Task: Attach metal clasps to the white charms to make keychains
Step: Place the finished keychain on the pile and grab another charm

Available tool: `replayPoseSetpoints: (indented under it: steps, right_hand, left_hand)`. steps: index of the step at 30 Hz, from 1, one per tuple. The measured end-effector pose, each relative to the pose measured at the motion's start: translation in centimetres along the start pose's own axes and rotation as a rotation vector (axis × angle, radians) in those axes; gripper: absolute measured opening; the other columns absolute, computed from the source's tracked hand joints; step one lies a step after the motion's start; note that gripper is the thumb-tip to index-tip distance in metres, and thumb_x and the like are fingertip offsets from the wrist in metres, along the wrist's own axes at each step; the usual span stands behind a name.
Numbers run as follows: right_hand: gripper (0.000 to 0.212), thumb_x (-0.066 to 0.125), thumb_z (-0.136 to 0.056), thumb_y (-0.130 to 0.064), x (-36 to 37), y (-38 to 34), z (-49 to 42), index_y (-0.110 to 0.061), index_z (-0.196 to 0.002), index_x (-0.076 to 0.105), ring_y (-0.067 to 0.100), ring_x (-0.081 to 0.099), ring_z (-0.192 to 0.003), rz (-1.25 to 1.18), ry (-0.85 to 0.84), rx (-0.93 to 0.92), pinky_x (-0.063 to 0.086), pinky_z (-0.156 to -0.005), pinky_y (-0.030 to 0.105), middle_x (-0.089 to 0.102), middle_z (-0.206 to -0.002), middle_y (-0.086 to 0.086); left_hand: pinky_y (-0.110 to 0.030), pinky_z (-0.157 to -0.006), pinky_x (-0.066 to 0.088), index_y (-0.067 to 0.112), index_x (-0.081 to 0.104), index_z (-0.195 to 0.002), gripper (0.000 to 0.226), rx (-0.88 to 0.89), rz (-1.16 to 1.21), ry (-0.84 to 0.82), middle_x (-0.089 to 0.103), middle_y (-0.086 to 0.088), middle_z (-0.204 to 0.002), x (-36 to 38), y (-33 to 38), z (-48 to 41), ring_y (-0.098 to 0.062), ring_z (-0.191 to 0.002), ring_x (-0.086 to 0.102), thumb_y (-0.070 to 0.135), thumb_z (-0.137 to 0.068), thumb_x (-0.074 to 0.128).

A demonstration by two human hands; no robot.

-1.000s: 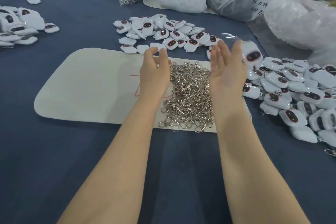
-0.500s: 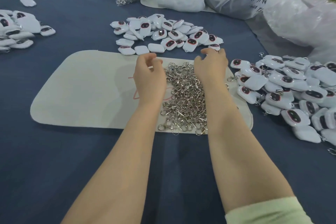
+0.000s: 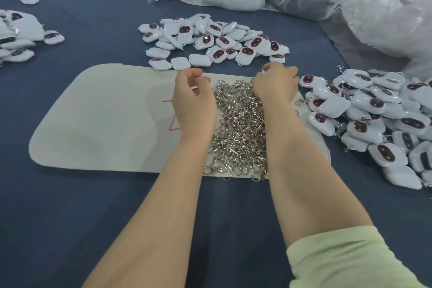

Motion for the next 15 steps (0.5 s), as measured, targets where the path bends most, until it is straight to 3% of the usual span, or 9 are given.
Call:
replayPoseSetpoints:
  steps: [4, 11, 15]
  right_hand:
    - [0.035, 0.051, -0.089, -0.014, -0.3, 0.2, -0.2, -0.023, -0.123, 0.054, 0.029, 0.043, -0.125, 0.023, -0.005, -0.016, 0.028, -0.103, 0.04, 0.053, -0.131, 0.007]
    - [0.043, 0.04, -0.095, -0.025, 1.6, -1.4, 0.5, -0.044, -0.132, 0.047, 0.029, 0.032, -0.137, 0.126, -0.125, -0.1, 0.013, -0.114, 0.053, 0.045, -0.142, 0.005]
    - [0.034, 0.042, -0.096, -0.026, 1.3, -1.7, 0.5, -0.033, -0.124, 0.058, 0.028, 0.037, -0.13, 0.162, -0.092, -0.107, 0.024, -0.106, 0.044, 0.046, -0.136, 0.006]
  left_hand:
    - [-0.038, -0.079, 0.05, 0.025, 0.052, -0.093, 0.017, -0.007, -0.001, -0.013, 0.065, 0.004, -0.093, 0.1, 0.2, 0.1, -0.019, -0.091, 0.064, 0.01, -0.094, 0.043]
    - [-0.033, -0.082, 0.049, 0.027, 0.052, -0.089, 0.019, -0.024, 0.01, -0.021, 0.065, 0.003, -0.095, 0.2, 0.0, 0.2, -0.018, -0.094, 0.064, 0.01, -0.093, 0.044]
    - [-0.029, -0.078, 0.049, 0.024, 0.053, -0.093, 0.017, -0.021, 0.019, -0.033, 0.064, 0.005, -0.091, 0.4, 0.0, 0.1, -0.016, -0.091, 0.064, 0.009, -0.093, 0.044]
Point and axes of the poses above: each hand's wrist, its own z-axis away from the middle knuckle, its own x-axis out of the palm, y = z × x, the point moved 10 cm from there along -z, towards the middle knuckle
